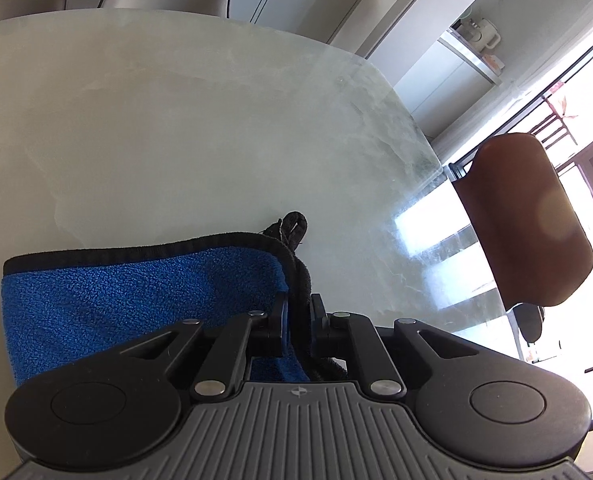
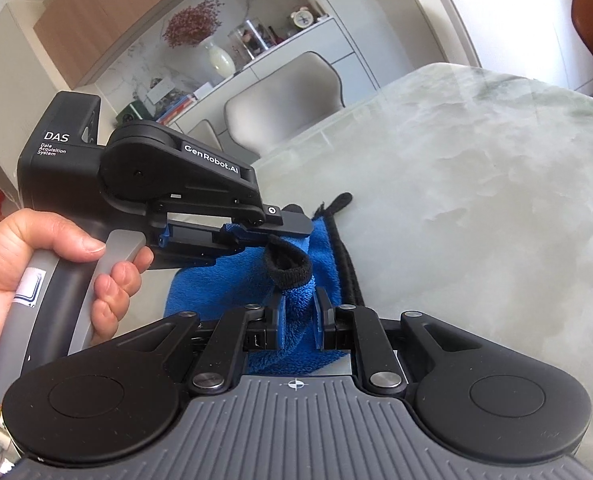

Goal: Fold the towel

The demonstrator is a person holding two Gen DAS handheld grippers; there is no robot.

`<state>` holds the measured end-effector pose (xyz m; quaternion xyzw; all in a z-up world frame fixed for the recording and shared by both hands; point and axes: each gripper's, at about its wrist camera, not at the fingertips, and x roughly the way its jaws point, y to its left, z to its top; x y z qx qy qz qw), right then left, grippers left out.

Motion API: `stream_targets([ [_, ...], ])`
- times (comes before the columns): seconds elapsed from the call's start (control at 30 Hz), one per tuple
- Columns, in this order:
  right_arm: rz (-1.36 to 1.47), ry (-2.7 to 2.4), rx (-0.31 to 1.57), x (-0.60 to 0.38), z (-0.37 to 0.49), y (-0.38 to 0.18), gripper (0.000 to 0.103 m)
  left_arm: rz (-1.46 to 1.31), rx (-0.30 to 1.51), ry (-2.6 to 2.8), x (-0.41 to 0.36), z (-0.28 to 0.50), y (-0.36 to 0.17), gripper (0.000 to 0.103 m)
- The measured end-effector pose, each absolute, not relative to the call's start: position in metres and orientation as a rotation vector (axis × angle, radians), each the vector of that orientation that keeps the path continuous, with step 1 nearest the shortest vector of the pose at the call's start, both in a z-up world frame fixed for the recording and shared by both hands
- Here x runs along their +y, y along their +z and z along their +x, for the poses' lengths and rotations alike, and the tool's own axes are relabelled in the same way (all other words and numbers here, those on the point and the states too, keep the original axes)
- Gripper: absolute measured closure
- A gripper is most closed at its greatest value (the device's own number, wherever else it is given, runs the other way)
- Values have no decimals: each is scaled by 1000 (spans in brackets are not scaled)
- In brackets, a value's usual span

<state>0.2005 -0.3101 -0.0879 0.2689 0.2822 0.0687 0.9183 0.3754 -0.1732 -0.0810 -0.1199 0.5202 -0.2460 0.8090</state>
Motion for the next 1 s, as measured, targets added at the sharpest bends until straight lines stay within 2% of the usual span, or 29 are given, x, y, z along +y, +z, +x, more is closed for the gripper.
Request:
stream_targets([
  [0.17,510,121,587,-309,201,-87,87,-219,1101,-535,-181,375,-82,93],
  [0.2,508,113,599,-309,202,-87,86,-219,1103,-537,-181,375,-82,89],
  [0.47,490,127,637,-303,199,-88,85,-168,1106,-557,-181,368,-78,81],
  [0.8,635,123,685,-309,204,-97,86,-138,1046,-571,-169,360,-57,65],
  [1.0,606,111,714,-312,205,-91,82,-131,1004,-545,-141,347,-52,62],
])
